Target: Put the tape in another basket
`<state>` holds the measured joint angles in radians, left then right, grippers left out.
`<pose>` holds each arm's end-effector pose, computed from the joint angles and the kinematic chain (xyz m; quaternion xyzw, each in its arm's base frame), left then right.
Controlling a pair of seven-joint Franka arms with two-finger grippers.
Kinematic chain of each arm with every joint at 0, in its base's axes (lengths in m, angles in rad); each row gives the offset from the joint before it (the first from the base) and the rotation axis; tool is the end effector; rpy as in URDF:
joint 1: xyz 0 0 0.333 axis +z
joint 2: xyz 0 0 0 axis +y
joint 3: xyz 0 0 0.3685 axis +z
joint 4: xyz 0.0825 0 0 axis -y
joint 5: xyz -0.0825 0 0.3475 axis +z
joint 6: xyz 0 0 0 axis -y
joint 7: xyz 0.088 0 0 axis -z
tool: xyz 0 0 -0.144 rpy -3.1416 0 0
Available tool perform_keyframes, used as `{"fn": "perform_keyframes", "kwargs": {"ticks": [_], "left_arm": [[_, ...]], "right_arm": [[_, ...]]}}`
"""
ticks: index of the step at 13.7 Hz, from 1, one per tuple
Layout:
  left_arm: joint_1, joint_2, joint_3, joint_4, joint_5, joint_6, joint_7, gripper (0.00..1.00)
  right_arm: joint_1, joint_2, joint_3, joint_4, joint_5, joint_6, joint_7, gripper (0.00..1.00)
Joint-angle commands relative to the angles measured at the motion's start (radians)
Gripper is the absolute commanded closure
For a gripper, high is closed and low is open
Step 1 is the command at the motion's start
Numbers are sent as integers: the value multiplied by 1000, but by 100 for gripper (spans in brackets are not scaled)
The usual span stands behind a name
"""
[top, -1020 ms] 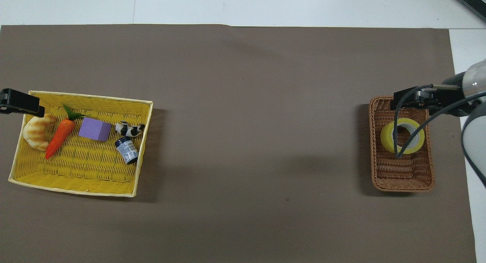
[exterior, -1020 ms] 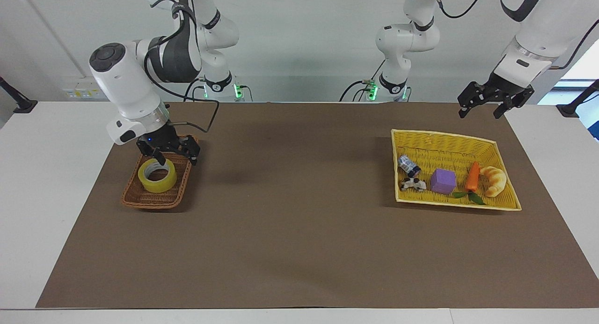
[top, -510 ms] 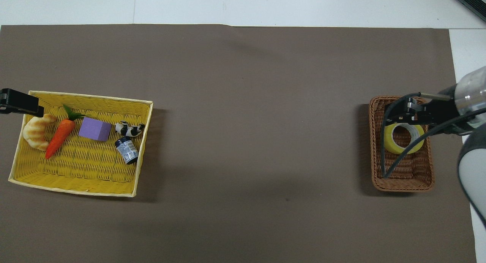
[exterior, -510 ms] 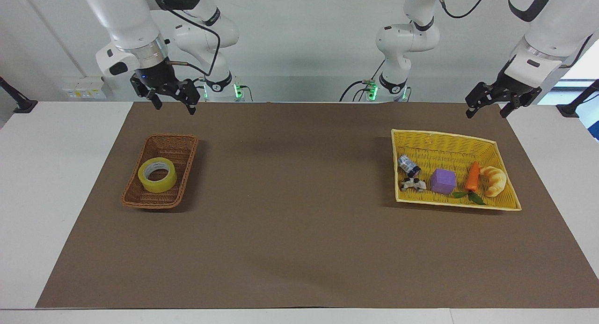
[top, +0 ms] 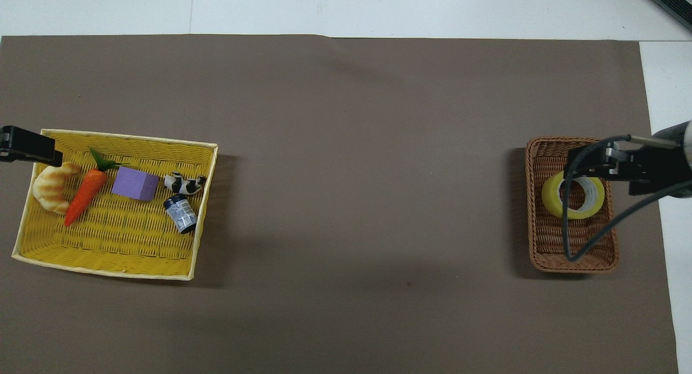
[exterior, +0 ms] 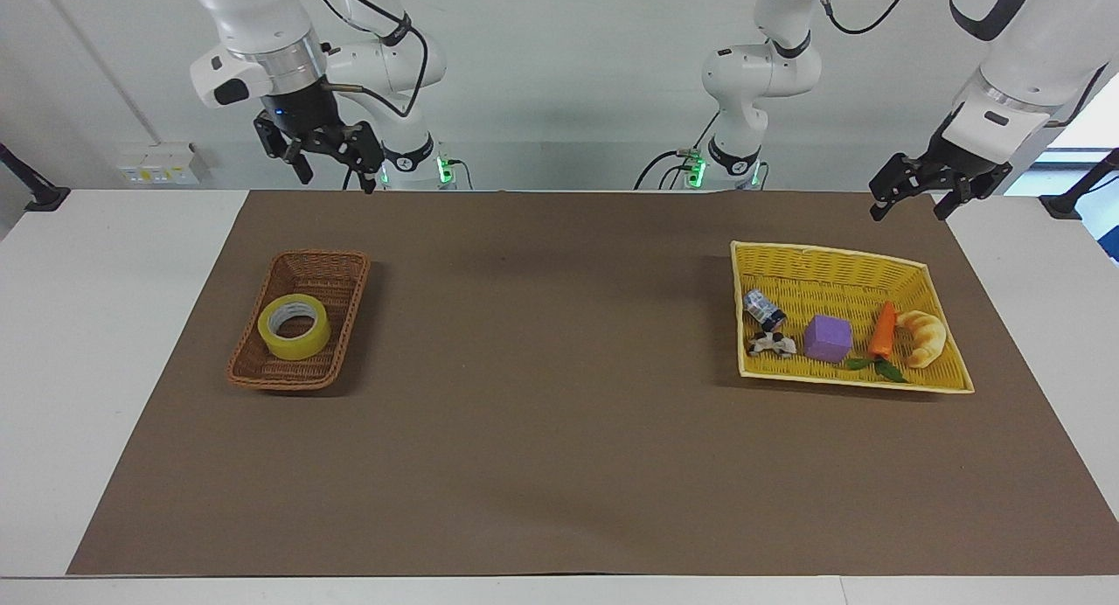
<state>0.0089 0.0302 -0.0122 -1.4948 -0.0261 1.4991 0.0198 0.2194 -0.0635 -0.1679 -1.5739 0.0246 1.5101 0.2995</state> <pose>0.5212 -0.0055 0.6510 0.9998 -0.0123 -0.0128 0.0133 0.4884 0.0255 0.6649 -0.9923 0.1228 0.0037 0.0172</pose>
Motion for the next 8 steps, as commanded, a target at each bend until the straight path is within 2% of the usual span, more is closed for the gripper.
{"fn": "perform_keyframes", "kwargs": {"ticks": [1, 5, 8], "left_arm": [[8, -19, -5, -16, 0, -7, -8, 0], [8, -19, -5, -16, 0, -7, -9, 0], [8, -19, -5, -18, 0, -7, -8, 0]], "right_arm": [[-37, -7, 1, -6, 11, -7, -109, 0], [-49, -2, -5, 54, -61, -61, -190, 0], [-38, -42, -4, -24, -52, -10, -184, 0]]}}
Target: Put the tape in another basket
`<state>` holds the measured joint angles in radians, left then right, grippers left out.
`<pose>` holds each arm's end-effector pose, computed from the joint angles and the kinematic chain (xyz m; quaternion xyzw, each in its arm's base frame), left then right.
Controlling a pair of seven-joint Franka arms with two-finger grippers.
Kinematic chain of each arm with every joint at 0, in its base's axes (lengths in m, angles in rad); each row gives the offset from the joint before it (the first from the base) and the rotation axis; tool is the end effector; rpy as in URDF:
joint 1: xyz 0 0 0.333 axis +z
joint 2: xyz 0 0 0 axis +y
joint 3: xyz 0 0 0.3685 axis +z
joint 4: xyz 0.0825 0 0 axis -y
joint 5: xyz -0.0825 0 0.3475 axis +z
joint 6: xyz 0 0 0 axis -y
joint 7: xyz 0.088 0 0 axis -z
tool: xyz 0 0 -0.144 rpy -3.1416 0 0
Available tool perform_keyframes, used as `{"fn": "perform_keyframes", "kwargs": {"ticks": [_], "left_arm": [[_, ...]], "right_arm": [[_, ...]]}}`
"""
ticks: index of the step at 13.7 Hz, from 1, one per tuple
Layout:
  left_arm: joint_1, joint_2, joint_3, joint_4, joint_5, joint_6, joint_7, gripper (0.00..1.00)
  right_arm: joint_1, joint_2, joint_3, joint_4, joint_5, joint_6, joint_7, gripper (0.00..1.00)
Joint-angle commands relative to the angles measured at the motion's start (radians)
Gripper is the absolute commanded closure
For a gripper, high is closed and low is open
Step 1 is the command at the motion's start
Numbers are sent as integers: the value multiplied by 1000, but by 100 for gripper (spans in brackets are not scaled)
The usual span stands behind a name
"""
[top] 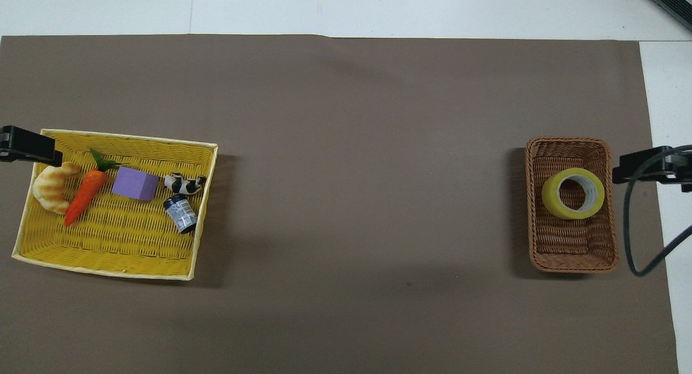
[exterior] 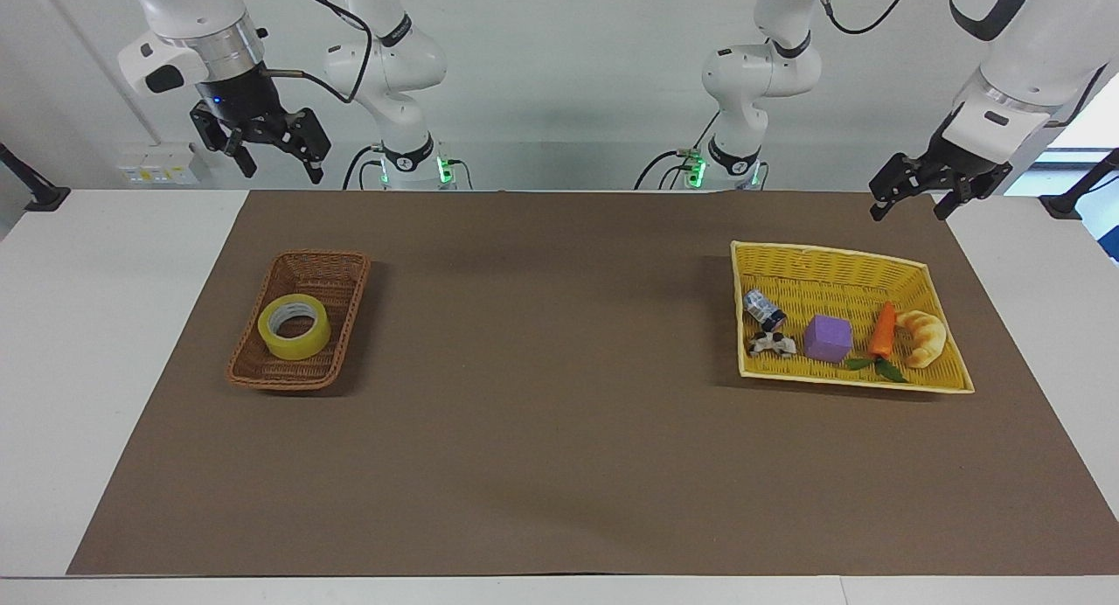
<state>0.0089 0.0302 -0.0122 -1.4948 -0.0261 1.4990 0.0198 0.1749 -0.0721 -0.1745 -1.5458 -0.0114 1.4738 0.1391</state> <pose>0.5212 -0.0055 0.6510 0.9998 -0.0123 -0.0129 0.0133 0.4820 -0.0056 0.6777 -0.9976 0.0696 0.0005 0.0005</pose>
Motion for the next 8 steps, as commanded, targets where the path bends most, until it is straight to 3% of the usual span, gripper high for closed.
{"fn": "perform_keyframes", "kwargs": {"ticks": [1, 8], "left_arm": [[8, -19, -5, -16, 0, -6, -8, 0], [8, -19, -5, -18, 0, -8, -8, 0]], "right_arm": [[9, -41, 7, -69, -16, 40, -26, 0], [-3, -29, 3, -23, -38, 5, -76, 0]]}}
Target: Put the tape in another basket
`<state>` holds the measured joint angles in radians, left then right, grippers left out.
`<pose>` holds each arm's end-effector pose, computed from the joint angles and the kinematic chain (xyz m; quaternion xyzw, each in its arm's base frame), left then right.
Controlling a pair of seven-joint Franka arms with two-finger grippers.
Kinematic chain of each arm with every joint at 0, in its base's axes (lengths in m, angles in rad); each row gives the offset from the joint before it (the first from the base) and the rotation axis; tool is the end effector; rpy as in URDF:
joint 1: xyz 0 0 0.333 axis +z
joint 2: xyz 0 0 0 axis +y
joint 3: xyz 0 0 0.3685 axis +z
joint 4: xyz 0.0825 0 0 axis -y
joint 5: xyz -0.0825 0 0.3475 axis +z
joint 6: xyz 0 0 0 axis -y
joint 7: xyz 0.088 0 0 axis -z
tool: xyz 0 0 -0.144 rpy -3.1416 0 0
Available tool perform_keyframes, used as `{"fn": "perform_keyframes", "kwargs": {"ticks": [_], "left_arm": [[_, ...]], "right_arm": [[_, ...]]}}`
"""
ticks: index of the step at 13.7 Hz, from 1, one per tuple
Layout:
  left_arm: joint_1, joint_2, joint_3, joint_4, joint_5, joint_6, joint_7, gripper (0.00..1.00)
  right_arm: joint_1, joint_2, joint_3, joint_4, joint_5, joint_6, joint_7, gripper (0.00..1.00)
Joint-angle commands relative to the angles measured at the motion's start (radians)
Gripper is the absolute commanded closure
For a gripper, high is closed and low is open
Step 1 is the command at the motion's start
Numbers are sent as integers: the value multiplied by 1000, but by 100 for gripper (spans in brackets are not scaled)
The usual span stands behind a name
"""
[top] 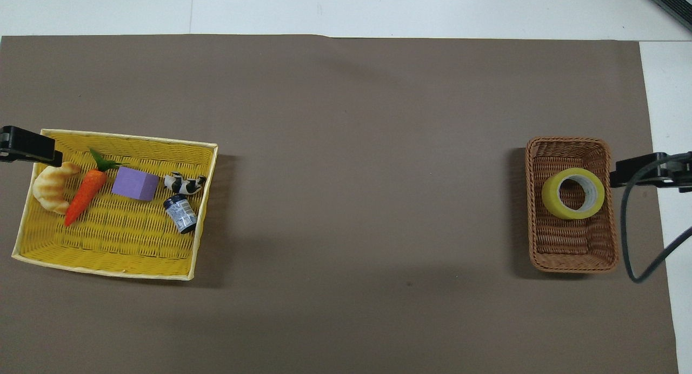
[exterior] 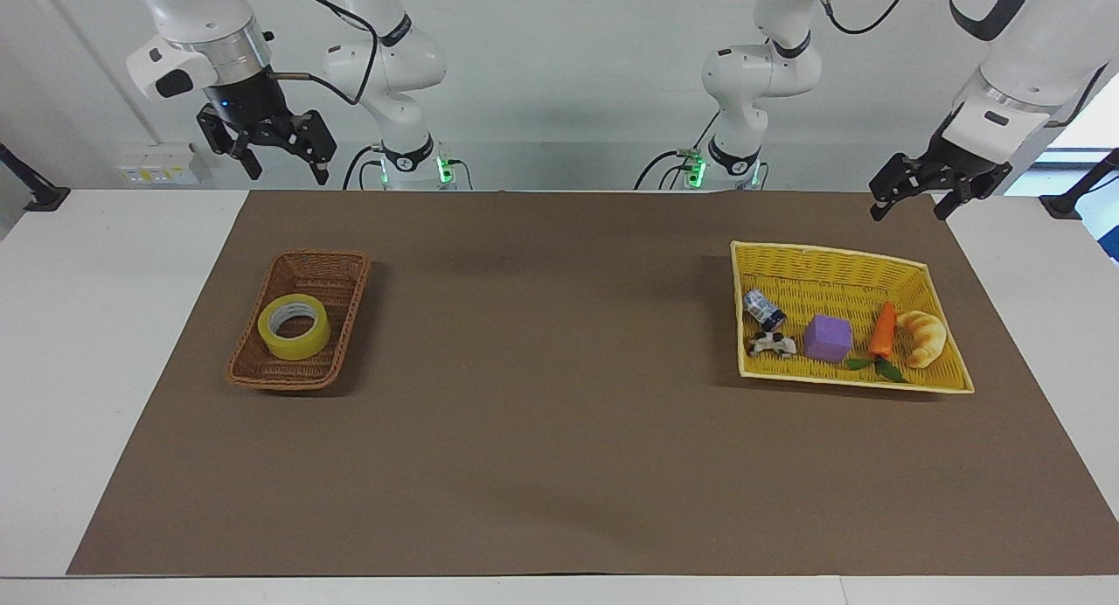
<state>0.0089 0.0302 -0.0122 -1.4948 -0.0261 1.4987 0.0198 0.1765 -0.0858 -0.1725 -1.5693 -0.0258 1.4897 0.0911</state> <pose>0.5211 -0.0055 0.6510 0.9998 -0.0123 -0.0130 0.0133 0.4790 -0.0067 0.6756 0.9990 -0.0443 0.0027 0.0054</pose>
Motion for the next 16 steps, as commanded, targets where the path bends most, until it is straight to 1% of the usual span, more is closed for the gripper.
{"fn": "perform_keyframes", "kwargs": {"ticks": [1, 3, 5, 8, 16], "left_arm": [[8, -19, -5, -16, 0, -6, -9, 0], [8, -19, -5, -16, 0, -6, -9, 0], [8, -19, -5, -18, 0, -6, -8, 0], [8, -19, -5, -18, 0, -6, -9, 0], [8, -19, -5, -16, 0, -6, -8, 0]], "right_arm": [[-5, -17, 4, 8, -25, -14, -30, 0], [-6, -17, 7, 43, -26, -78, -30, 0], [-6, -28, -1, 25, -22, -69, -31, 0], [-9, -28, -4, 11, -23, -60, -92, 0], [-25, -26, -4, 14, -16, -46, -86, 0]]}}
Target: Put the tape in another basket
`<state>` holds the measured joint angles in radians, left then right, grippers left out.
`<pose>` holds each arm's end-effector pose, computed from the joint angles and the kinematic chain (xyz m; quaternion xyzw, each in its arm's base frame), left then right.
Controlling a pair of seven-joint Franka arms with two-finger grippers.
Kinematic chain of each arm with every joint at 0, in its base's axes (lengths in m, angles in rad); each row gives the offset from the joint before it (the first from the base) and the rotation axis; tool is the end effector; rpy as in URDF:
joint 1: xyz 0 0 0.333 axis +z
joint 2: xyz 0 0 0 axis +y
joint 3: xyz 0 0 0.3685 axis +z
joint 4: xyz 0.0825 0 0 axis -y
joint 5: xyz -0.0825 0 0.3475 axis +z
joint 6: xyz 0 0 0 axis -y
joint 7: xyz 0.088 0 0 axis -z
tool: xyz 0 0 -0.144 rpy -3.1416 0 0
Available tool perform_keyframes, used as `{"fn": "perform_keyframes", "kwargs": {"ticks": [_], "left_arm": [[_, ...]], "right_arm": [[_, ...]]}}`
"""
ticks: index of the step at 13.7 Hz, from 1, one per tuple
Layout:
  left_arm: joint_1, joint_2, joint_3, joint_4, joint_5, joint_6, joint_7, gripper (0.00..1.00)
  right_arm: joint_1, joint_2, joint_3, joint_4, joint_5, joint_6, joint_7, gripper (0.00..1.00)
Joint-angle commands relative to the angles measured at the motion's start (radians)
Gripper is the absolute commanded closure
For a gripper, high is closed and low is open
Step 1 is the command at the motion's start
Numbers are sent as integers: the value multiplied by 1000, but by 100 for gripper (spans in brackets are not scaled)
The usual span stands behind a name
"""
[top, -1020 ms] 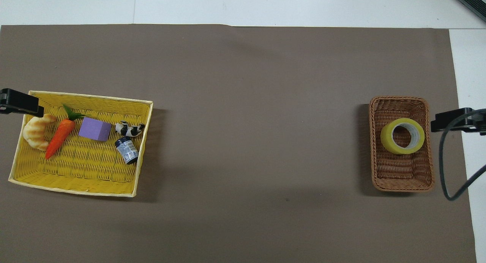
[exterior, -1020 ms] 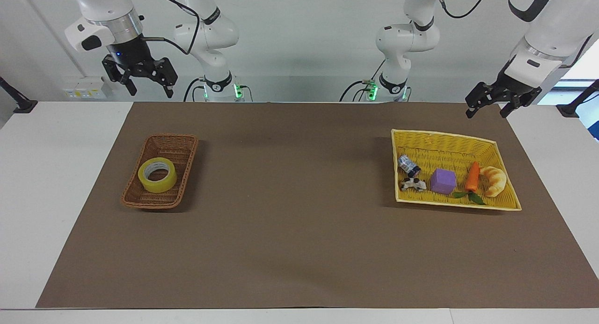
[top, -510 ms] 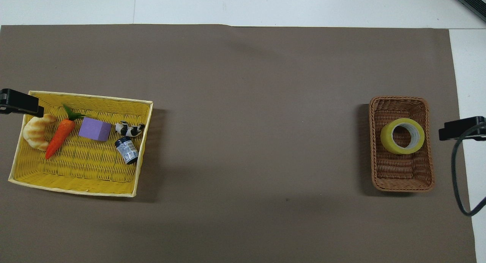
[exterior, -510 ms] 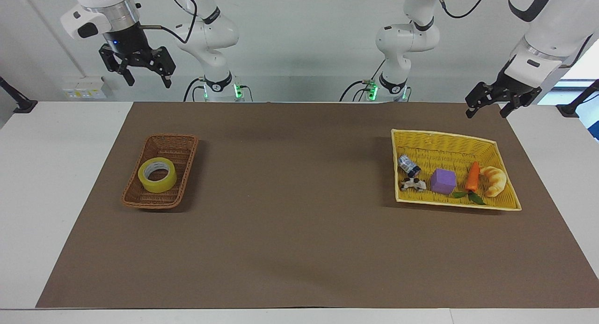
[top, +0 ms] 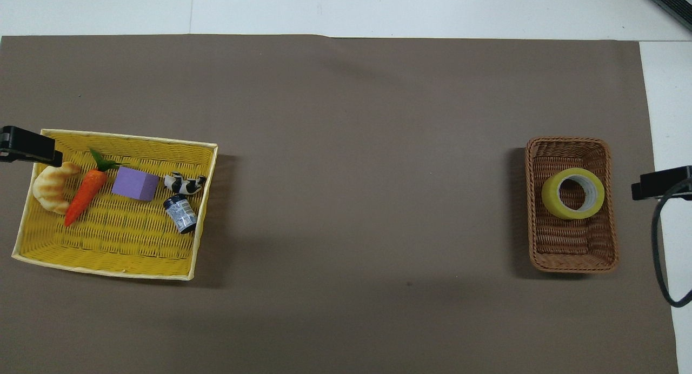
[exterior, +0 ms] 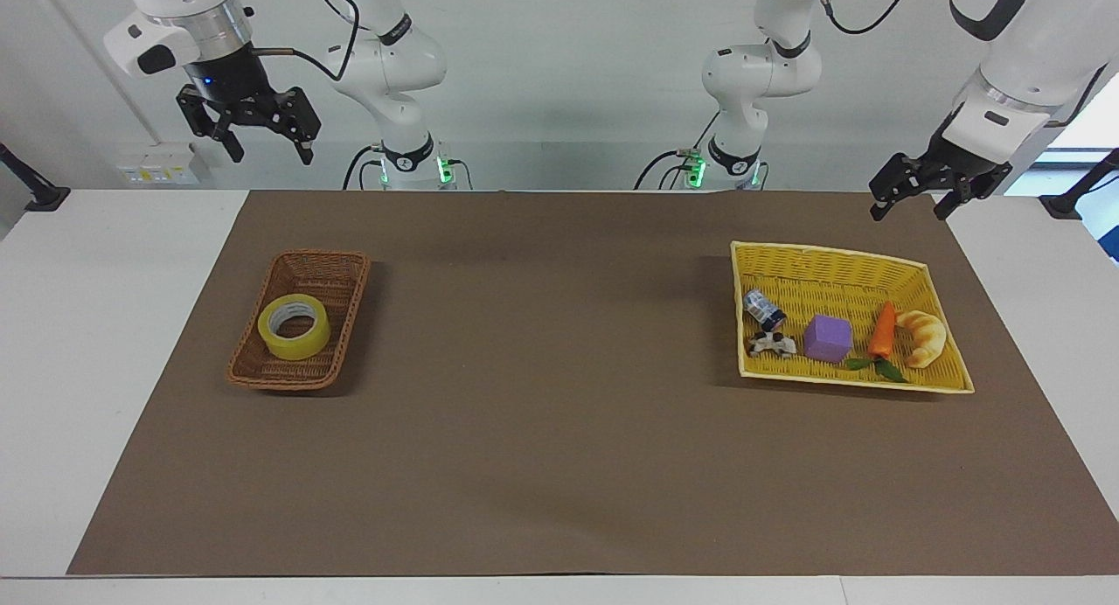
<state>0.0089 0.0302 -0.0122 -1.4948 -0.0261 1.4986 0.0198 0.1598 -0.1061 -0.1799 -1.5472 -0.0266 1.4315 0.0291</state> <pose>0.5211 -0.0055 0.6509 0.9997 -0.0123 -0.0131 0.0133 0.4638 -0.0197 0.6892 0.9996 -0.0258 -0.0056 0.0037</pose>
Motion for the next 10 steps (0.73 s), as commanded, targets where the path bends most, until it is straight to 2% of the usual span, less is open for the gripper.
{"fn": "perform_keyframes", "kwargs": {"ticks": [1, 10], "left_arm": [[8, -19, -5, -16, 0, -8, -7, 0], [8, -19, -5, -16, 0, -6, -9, 0]], "right_arm": [[-8, -6, 2, -10, -15, 14, -24, 0], [-8, -7, 0, -13, -26, 14, -26, 0]]}}
